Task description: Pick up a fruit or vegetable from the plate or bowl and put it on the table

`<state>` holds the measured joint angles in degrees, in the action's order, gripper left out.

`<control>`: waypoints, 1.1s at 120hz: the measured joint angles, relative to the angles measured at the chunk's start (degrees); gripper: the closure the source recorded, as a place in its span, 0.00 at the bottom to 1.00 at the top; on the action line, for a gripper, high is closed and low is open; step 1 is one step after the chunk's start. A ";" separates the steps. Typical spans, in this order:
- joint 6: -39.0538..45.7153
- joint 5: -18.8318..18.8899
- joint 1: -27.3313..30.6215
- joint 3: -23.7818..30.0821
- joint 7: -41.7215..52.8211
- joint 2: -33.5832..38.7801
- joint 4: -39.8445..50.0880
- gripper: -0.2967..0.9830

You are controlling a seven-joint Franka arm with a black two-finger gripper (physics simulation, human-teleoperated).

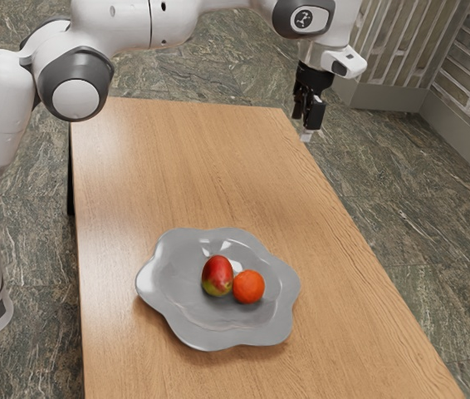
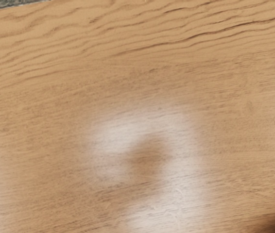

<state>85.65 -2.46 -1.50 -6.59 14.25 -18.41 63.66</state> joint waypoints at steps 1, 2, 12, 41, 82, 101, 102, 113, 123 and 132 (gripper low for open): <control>0.01 0.00 0.00 0.00 0.03 0.00 0.00 0.23; 0.01 0.00 0.00 0.00 0.05 0.00 0.00 0.23; 0.07 -0.14 0.00 -0.09 0.31 -0.01 0.04 0.23; 0.54 -2.56 -0.18 1.02 1.18 1.04 -0.82 0.23; -2.86 -2.67 -0.37 3.51 11.46 -1.33 -0.56 0.23; -6.41 1.49 -0.44 9.16 22.69 -2.17 4.57 0.23; -6.53 1.63 -0.45 9.41 23.32 -2.10 4.86 0.23; -7.42 2.67 -0.48 10.70 30.07 -0.97 7.53 0.23; -6.92 3.03 -0.38 11.09 35.80 1.45 12.11 0.23; -5.88 3.14 -0.38 12.30 40.33 2.76 15.09 0.23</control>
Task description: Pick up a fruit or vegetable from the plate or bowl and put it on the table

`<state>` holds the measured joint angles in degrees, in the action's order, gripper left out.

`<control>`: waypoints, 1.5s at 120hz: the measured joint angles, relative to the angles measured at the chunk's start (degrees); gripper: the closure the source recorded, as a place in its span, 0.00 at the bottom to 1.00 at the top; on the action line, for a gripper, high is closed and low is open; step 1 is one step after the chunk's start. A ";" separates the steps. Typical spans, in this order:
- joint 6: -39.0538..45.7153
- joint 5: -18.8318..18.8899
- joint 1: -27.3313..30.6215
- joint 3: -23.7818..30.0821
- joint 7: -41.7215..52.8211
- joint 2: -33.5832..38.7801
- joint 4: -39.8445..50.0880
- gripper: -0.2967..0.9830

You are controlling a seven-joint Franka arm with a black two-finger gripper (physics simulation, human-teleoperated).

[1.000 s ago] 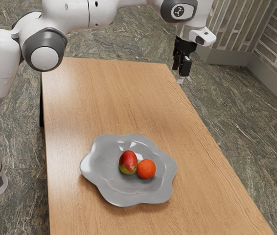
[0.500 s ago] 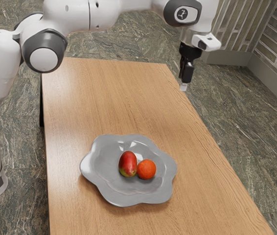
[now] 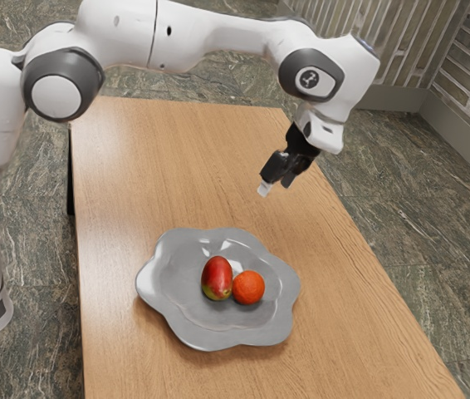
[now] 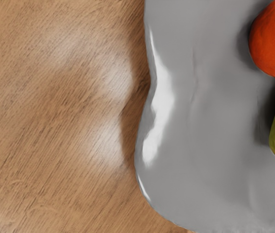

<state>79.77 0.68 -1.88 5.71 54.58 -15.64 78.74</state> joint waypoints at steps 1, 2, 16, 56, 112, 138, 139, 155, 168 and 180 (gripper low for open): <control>0.16 0.00 0.00 0.16 0.47 0.17 0.37 0.23; 0.33 0.00 -0.02 0.30 0.93 0.32 0.73 0.23; 2.51 -0.12 -0.09 1.89 6.74 1.10 4.03 0.23; 7.53 -0.84 -0.05 2.99 18.12 3.42 12.06 0.23; 11.29 -2.39 -0.04 2.99 26.44 6.02 18.74 0.23; 13.12 -2.63 -0.01 3.12 28.59 11.10 24.32 0.23; 13.19 -2.64 0.02 3.16 28.66 11.34 24.55 0.23; 14.36 -2.70 0.81 4.63 29.60 14.29 26.87 0.23; 14.94 -2.83 2.05 6.97 30.17 15.23 27.26 0.23; 15.25 -2.90 3.39 9.44 30.58 15.73 27.69 0.23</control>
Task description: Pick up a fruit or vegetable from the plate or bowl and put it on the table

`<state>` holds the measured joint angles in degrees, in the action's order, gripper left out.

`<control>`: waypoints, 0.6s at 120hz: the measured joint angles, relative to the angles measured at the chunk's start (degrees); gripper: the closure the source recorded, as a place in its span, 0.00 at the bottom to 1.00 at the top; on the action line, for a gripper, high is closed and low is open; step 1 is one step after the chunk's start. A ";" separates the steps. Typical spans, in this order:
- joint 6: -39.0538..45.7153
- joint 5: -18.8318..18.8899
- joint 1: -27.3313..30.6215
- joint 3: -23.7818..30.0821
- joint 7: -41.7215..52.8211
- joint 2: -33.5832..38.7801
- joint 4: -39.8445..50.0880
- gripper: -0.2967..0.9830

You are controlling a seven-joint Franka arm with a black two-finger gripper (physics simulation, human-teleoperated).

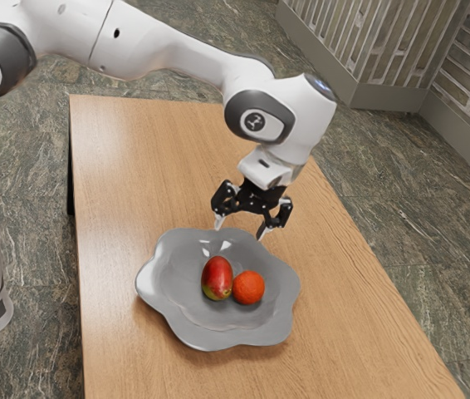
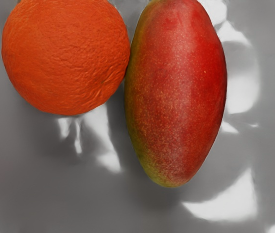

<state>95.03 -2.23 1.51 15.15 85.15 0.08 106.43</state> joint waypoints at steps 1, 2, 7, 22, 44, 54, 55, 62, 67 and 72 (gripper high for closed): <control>0.02 0.00 0.10 0.20 0.03 0.03 0.03 0.23; 0.04 -0.01 0.24 0.43 0.06 0.07 0.09 0.23; 0.15 -0.08 0.81 1.43 0.20 0.56 0.62 0.23; 0.46 -0.48 -0.31 2.28 0.58 2.28 2.71 0.23; 0.90 -1.29 -4.70 3.26 0.99 3.12 4.35 0.23; 1.00 -1.46 -5.13 3.18 1.14 3.54 4.48 0.23; 1.01 -1.47 -5.07 3.16 1.15 3.60 4.48 0.23; 1.04 -1.53 -4.35 3.03 1.24 3.86 4.50 0.23; 1.07 -1.56 -3.69 2.99 1.30 4.04 4.49 0.23; 1.08 -1.59 -3.21 2.98 1.35 4.17 4.50 0.23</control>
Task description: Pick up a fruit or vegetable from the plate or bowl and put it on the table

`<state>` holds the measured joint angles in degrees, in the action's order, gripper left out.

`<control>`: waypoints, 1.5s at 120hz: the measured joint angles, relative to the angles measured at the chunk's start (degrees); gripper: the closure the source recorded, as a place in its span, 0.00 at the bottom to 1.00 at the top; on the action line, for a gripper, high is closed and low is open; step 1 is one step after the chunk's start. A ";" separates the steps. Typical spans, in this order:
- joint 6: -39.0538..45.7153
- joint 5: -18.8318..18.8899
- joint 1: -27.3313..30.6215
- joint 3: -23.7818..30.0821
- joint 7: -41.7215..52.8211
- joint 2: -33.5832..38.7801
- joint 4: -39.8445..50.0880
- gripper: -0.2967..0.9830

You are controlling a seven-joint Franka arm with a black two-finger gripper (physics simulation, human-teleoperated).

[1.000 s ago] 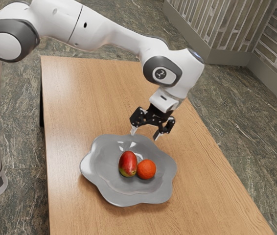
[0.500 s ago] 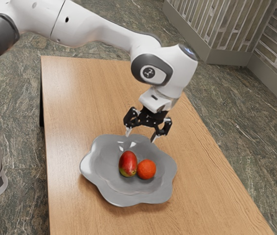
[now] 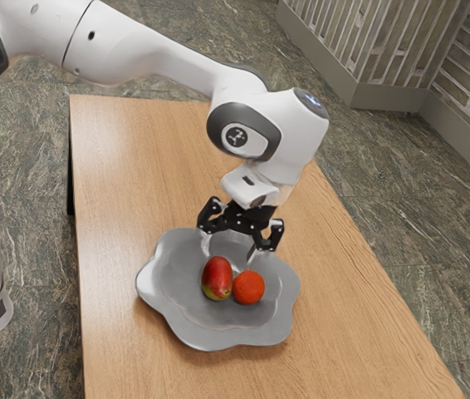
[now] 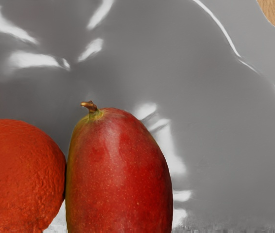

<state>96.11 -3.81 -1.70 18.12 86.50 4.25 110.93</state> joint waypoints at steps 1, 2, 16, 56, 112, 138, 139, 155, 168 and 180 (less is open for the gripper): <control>0.01 0.00 0.06 0.00 0.01 0.02 0.00 0.23; 0.01 -0.01 0.11 0.00 0.02 0.02 0.00 0.23; 0.06 -0.03 0.01 0.03 0.12 0.08 0.01 0.23; 0.84 -0.05 -0.16 -0.02 0.32 -0.08 1.74 0.23; 1.96 -0.52 -0.16 -0.17 0.47 -0.35 3.33 0.23; 2.67 -0.83 -0.08 -0.19 0.51 -0.41 4.55 0.23; 2.71 -0.84 -0.08 -0.19 0.51 -0.41 4.62 0.23; 3.07 -0.97 -0.13 -0.19 0.52 -0.41 5.19 0.23; 3.27 -1.00 -0.12 -0.19 0.51 -0.41 5.44 0.23; 3.64 -1.16 -0.10 -0.19 0.48 -0.41 6.09 0.23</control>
<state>99.75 -4.98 -1.80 17.93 86.98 3.84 117.02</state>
